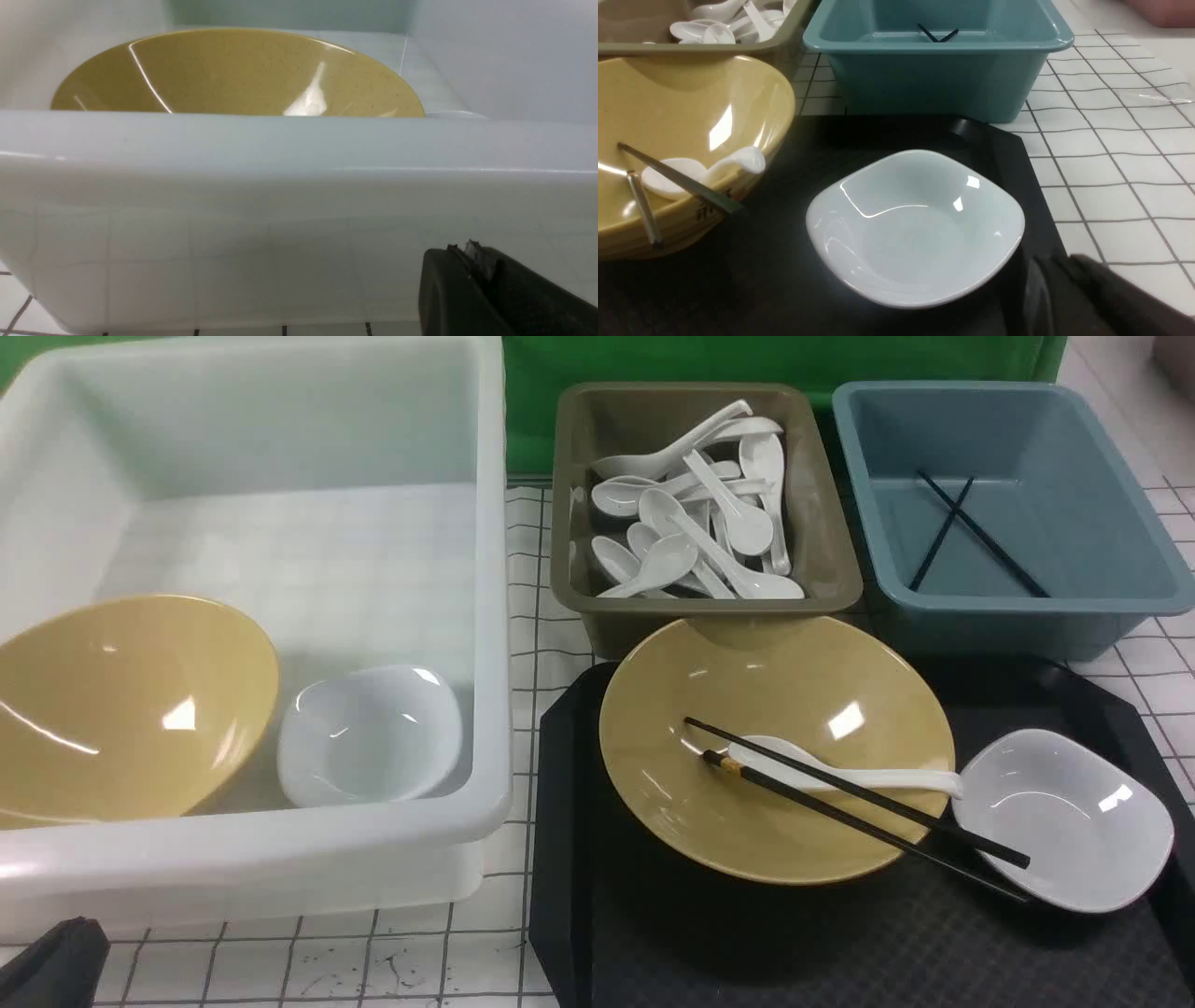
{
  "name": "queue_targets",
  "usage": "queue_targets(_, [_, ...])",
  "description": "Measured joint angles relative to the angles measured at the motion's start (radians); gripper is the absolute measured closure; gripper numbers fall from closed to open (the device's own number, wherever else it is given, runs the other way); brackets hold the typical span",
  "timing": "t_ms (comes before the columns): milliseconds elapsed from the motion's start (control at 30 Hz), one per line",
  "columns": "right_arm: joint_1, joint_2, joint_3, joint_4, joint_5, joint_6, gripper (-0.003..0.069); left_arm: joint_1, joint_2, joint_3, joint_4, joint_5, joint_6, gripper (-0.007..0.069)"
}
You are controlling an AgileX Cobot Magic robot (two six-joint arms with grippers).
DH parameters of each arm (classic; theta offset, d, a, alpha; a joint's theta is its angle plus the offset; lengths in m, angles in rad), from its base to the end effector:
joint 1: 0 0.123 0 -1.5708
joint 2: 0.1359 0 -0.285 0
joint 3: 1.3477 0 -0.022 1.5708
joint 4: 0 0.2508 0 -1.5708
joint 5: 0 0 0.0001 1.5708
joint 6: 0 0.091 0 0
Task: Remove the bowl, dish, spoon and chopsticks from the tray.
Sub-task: Use the left arm to grab a chopstick
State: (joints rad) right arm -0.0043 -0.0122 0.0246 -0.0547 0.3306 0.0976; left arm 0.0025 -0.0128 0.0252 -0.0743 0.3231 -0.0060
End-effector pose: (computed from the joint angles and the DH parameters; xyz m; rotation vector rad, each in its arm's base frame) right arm 0.0536 -0.0019 0.1758 0.0583 1.8252 0.0131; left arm 0.0538 -0.0020 0.1763 -0.0551 1.8180 -0.0738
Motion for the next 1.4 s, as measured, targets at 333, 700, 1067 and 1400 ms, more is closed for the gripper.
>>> queue_targets(333, [0.0,0.0,0.0,0.0,0.0,0.0,0.0595,0.0,0.0,0.0,0.0,0.001,0.006,0.0631])
queue_targets(700, [0.0,0.0,0.0,0.0,0.0,0.0,0.0582,0.0,0.0,0.0,0.009,0.001,0.006,0.0631])
queue_targets(1067, [0.0,0.0,0.0,-0.001,-0.001,-0.001,0.0573,0.0,0.0,0.001,0.049,-0.021,0.006,0.0631])
queue_targets(1400, [0.0,0.0,0.004,-0.01,-0.274,-0.006,0.0563,0.0,0.0,0.002,0.052,-0.349,0.006,0.0631])
